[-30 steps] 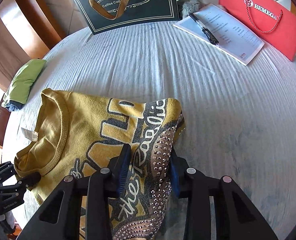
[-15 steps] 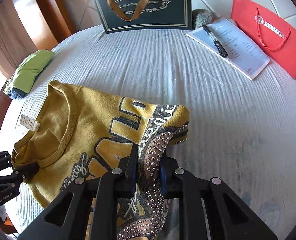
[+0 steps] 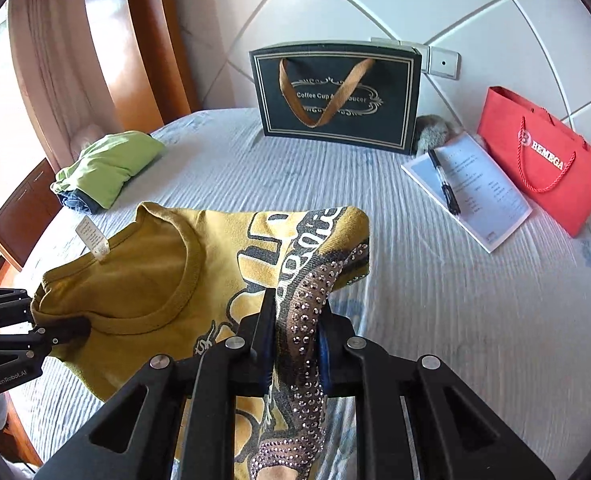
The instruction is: Fold clothes
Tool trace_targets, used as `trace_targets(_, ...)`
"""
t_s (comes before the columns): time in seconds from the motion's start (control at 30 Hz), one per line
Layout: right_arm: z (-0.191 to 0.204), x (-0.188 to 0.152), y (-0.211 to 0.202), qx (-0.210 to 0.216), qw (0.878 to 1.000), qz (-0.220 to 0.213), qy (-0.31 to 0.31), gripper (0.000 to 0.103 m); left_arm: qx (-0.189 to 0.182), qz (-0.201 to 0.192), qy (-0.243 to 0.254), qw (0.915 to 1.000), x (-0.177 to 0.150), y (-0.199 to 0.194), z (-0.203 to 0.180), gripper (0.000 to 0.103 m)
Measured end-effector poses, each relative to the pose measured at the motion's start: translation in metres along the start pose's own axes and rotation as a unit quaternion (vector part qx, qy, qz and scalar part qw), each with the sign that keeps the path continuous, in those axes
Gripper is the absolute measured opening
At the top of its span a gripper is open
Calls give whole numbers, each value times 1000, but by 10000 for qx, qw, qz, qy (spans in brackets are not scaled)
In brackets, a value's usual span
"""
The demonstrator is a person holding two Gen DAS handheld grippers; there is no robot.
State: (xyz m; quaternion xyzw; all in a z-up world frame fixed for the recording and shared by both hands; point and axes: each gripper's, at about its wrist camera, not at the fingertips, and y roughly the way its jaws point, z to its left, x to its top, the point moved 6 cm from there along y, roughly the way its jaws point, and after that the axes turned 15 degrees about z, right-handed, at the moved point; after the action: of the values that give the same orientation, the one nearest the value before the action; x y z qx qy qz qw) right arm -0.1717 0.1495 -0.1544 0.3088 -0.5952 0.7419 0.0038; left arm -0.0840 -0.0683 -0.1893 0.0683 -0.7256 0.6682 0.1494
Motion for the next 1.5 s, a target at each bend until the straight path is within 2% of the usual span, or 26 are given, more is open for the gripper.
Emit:
trace_targets(0.13,17,13,-20,146,9993,-225,-242,16,184,-267,-235,9992,5,-27,18,17)
trace_targets(0.33,74,50,-34,304,9959,-474,-704,16,422,-641,-561,9955,-1,-70,82,17)
trace_targets(0.5,153,89,-37,491,9908,-767,-999,16,653,-867,-715,9915,0,-97,166,17)
trace_targets(0.63,224,131,-22,628,9882,-941,-1037,16,866,-995,-659,9891,8,-119,247,17)
trace_targets(0.83,311,205,21,875,9878,-968,-848,16,1105,-956,-594,9875,45,-133,362,17)
trace_targets(1.03,351,276,89,1087,9900,-672,-598,16,999,-616,-727,9904,96,-94,452,18)
trace_targets(1.2,350,312,177,1276,9914,-137,-255,17,828,-40,-816,9932,124,-14,507,19)
trace_targets(1.23,348,314,199,1203,9926,30,-183,17,741,155,-806,9939,125,7,512,20)
trace_targets(1.27,346,314,220,1067,9940,218,-117,19,699,310,-798,9939,124,25,516,25)
trace_targets(1.3,345,312,241,922,9947,460,-45,21,685,439,-792,9935,122,42,518,28)
trace_targets(1.33,342,309,256,840,9946,608,49,29,653,475,-789,9936,120,54,520,31)
trace_targets(1.43,329,302,272,818,9938,648,393,51,716,331,-945,9924,115,56,525,51)
trace_targets(1.5,320,301,266,930,9912,731,591,54,773,241,-1071,9909,111,49,530,55)
